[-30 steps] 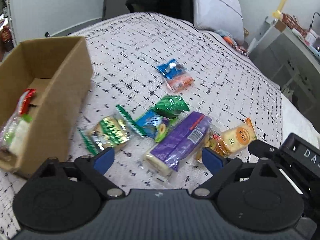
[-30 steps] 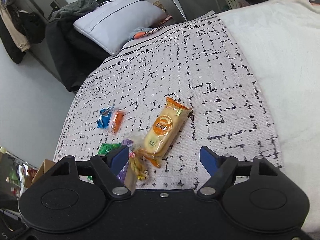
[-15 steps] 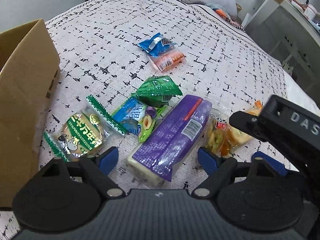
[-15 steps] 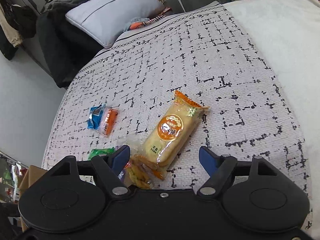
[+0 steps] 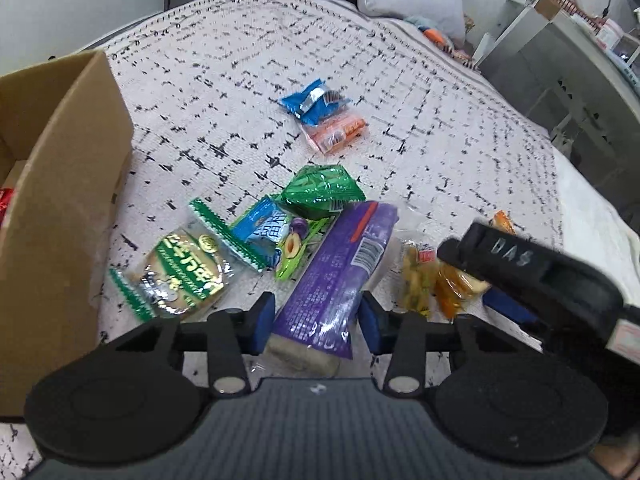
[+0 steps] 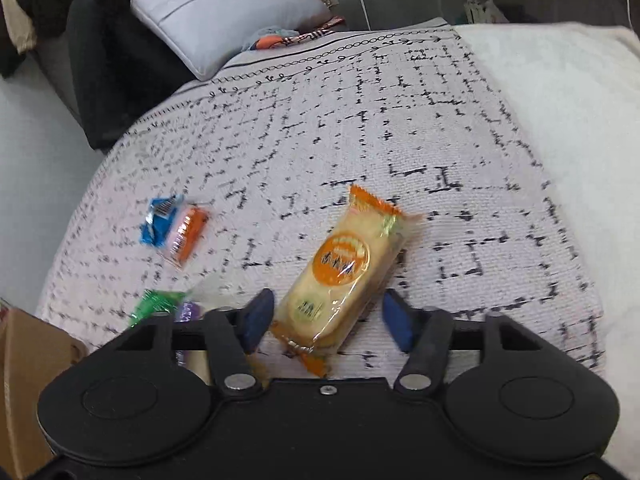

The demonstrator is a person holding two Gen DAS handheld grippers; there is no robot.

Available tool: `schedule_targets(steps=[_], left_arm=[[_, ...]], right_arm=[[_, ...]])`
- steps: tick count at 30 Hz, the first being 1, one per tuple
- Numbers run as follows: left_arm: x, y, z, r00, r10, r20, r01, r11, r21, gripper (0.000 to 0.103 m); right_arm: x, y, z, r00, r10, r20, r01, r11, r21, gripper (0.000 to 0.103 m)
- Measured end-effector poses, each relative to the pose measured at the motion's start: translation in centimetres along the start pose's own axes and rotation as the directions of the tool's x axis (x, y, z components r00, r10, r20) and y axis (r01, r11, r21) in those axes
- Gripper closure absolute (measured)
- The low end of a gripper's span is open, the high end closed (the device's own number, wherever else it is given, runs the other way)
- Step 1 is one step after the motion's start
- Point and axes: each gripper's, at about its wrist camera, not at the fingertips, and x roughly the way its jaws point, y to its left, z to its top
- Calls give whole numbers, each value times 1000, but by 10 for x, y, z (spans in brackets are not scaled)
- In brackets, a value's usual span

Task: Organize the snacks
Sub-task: 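Grasp the purple bar with the left tool while the right tool grasps the orange cake, then carry both snacks over the box and open both tools to drop them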

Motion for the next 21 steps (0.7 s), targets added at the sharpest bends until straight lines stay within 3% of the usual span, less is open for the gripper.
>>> schedule_targets(steps=[4, 8, 21], left_arm=[[-18, 7, -3, 1000, -16, 20, 16, 1000, -16, 62], [-38, 14, -9, 998, -31, 57, 34, 999, -40, 65], [-122, 54, -22, 980, -24, 196, 45, 993, -107, 65]], right_arm=[[-9, -6, -1, 1000, 2, -11, -1, 1000, 16, 66], [-24, -8, -2, 998, 68, -14, -67, 997, 40, 67], [-81, 45, -12, 979, 195, 53, -186, 973, -137, 67]])
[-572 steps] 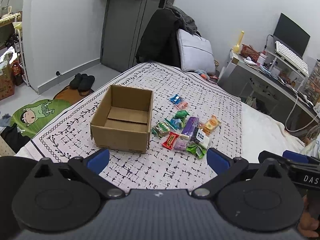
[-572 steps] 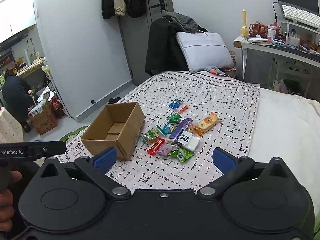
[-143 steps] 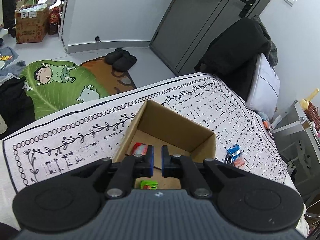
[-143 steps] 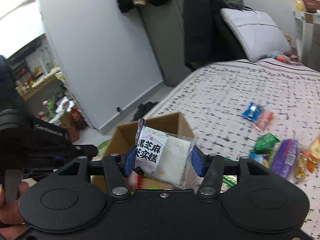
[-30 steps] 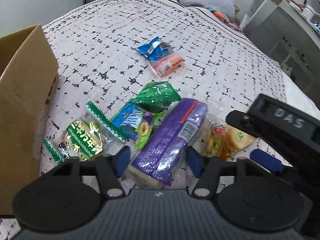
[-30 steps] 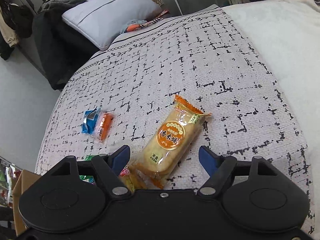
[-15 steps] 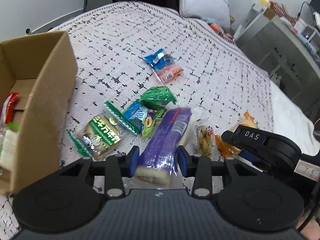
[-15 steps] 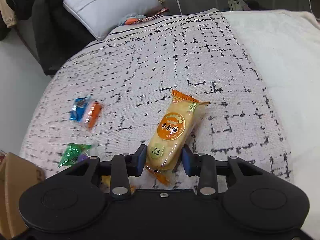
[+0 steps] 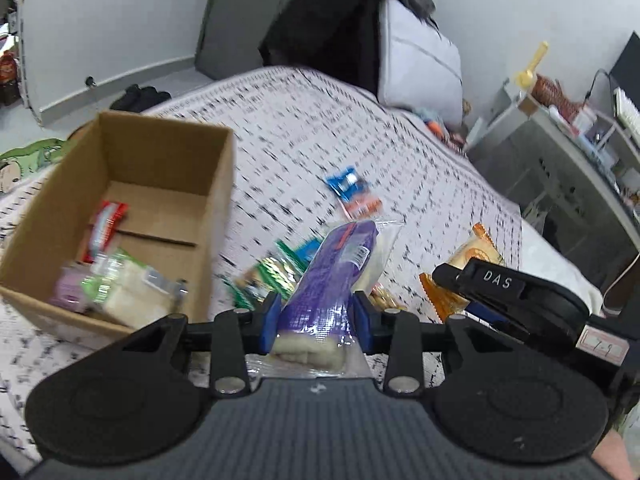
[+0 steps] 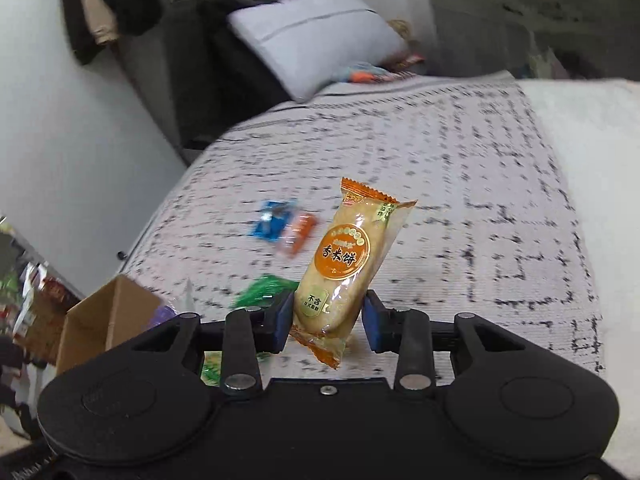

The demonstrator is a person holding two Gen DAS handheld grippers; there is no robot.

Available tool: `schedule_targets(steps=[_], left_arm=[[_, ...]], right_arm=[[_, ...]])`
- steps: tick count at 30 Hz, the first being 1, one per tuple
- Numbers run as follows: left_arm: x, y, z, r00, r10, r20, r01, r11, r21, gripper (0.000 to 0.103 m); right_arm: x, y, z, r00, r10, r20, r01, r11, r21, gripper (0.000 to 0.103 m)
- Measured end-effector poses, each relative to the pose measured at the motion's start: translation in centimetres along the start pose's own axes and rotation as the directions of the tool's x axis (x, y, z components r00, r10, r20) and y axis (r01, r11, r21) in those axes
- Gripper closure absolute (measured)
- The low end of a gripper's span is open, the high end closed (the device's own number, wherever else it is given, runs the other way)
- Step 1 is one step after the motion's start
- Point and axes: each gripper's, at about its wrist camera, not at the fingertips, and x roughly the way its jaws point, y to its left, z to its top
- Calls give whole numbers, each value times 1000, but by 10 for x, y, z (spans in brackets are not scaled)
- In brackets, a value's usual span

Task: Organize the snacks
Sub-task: 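Carry both snacks over the box and open both tools to drop them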

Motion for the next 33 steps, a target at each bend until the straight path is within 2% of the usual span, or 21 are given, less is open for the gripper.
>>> schedule_targets(steps=[7, 16, 24, 33], left_arm=[[-39, 34, 12, 998, 7, 63, -4, 999, -53, 66], [-66, 82, 27, 992, 42, 116, -28, 993, -119, 66], [-73, 124, 36, 990, 70, 124, -46, 982, -185, 66], [-65, 160, 48, 991, 71, 109, -44, 972, -231, 66]], right_arm=[[-19, 47, -10, 997, 70, 23, -66, 990, -121, 67], [-36, 104, -26, 991, 129, 35, -117, 966, -229, 67], [-48, 146, -40, 983, 176, 45, -153, 936, -318, 67], [-41, 179, -49, 978, 205, 29, -181, 915, -361, 67]])
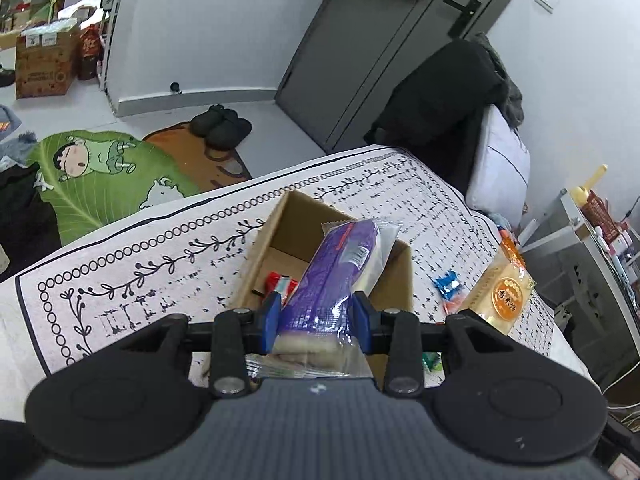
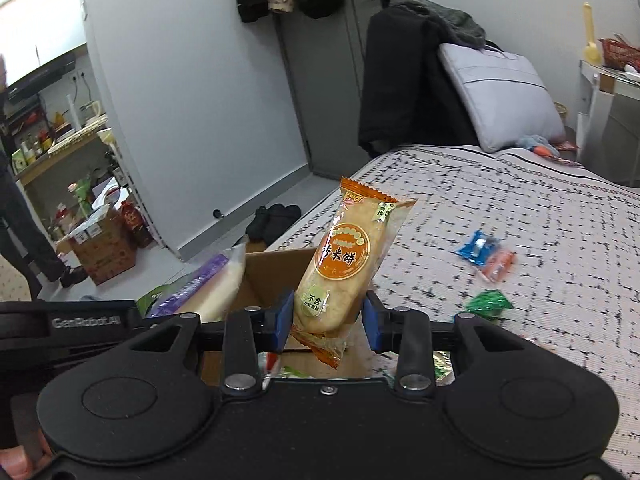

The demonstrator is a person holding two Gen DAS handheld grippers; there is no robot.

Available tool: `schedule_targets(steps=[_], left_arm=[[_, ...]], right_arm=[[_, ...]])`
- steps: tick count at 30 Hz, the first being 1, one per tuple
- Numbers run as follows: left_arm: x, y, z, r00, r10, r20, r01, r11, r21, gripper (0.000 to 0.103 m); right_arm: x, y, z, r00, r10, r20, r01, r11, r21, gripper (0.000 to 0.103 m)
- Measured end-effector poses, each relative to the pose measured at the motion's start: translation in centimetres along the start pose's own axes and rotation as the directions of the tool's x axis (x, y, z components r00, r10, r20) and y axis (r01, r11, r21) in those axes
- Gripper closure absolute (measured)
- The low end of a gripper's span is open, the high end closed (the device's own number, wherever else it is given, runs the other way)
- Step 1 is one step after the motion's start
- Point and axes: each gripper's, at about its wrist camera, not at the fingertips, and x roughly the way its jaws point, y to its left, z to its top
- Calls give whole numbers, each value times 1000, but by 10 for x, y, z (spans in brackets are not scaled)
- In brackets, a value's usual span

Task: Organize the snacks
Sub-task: 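Carry both snacks over the box and open both tools to drop them, then withdraw both tools from the box back toward the snack pile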

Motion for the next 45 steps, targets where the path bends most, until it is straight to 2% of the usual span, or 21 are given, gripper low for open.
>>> schedule_targets(steps=[10, 14, 18, 20, 23, 26, 32, 36, 39, 45], left_arm=[[24, 8, 17, 999, -38, -28, 38, 999, -6, 65], [27, 8, 20, 999, -30, -29, 29, 1000, -8, 61], [26, 7, 21, 999, -32, -31, 32, 999, -1, 53], [26, 6, 21, 999, -19, -30, 19, 1000, 2, 44], [24, 4, 20, 999, -19, -43, 19, 1000, -1, 39], [20, -2, 18, 998, -22, -51, 22, 1000, 15, 31], [9, -19, 9, 998, -39, -53, 42, 998, 41, 21], [3, -30, 0, 998, -50, -46, 53, 997, 52, 18], [0, -36, -7, 997, -65, -51, 69, 995, 69, 18], [0, -50, -19, 994, -82, -69, 88, 992, 91, 18]], right_arm=[[22, 26, 1, 999, 16, -42, -18, 999, -43, 66], [28, 29, -1, 997, -9, -78, 6, 999, -42, 49], [27, 27, -3, 993, -50, -107, 47, 998, -31, 48], [25, 22, -4, 990, -75, -122, 74, 997, -10, 48], [16, 13, -3, 986, -99, -131, 104, 994, 34, 48], [4, 5, 0, 987, -116, -115, 124, 990, 65, 44], [-18, -9, 3, 989, -125, -81, 132, 988, 83, 35], [-26, -31, 4, 988, -131, -86, 140, 984, 109, 35], [-37, -55, 8, 988, -120, -97, 135, 974, 180, 35], [-58, -91, 12, 984, -163, -78, 177, 956, 233, 35]])
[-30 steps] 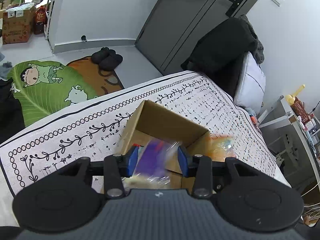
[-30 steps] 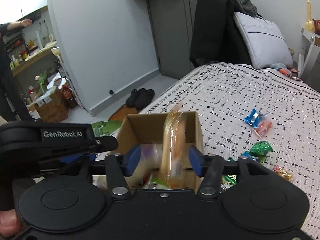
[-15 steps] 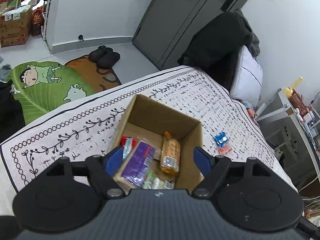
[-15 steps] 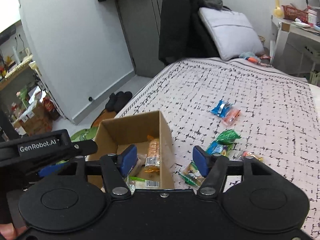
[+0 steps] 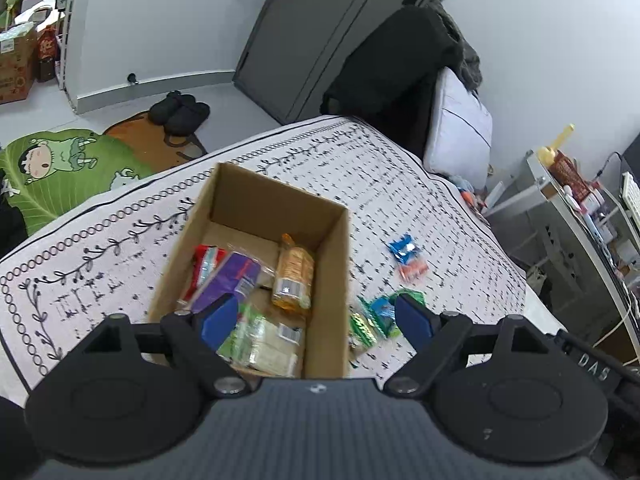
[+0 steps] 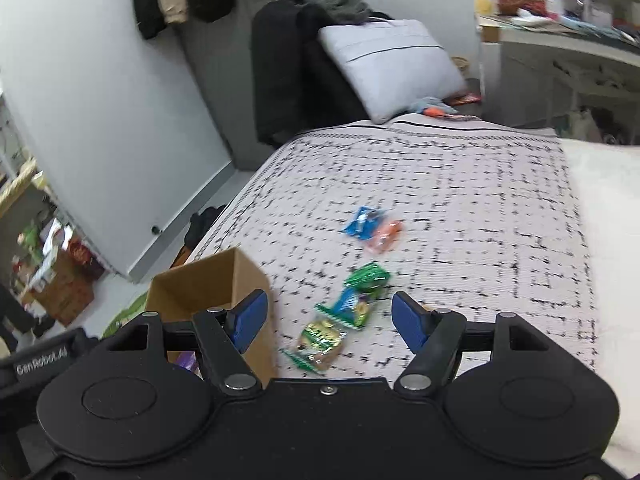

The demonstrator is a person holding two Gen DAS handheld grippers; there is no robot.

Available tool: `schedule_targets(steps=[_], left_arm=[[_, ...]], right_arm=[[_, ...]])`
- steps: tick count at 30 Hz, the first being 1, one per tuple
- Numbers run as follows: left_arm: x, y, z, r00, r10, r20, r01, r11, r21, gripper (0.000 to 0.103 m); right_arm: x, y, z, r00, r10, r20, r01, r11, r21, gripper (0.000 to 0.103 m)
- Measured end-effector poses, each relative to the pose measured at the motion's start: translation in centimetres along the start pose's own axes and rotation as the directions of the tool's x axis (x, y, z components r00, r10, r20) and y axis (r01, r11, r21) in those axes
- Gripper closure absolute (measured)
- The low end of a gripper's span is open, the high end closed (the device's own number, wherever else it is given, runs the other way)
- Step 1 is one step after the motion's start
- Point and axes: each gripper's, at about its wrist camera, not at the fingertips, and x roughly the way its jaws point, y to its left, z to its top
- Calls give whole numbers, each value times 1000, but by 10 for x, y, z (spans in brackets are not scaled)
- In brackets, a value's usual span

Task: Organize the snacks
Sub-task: 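Withdraw both tools from the box back toward the snack pile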

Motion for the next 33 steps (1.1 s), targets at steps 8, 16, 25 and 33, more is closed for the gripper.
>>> schedule_targets(steps=[8, 16, 25, 33], left_arm=[[6, -29, -9, 1000, -16, 19, 15, 998, 62, 18], [24, -59, -20, 999, -29, 18, 27, 993, 113, 21], [63, -91, -38, 999, -25, -44, 31, 988, 154, 28], [106, -105, -52, 995, 18, -102, 2, 982, 190, 31]], right_arm=[[6, -42, 3, 999, -38, 16, 36, 993, 112, 35], [16, -68, 2, 1000, -15, -1, 15, 987, 160, 35], [35, -101, -2, 999, 3, -41, 8, 966, 257, 37], [65, -109, -9, 994, 56, -98, -28, 963, 268, 43]])
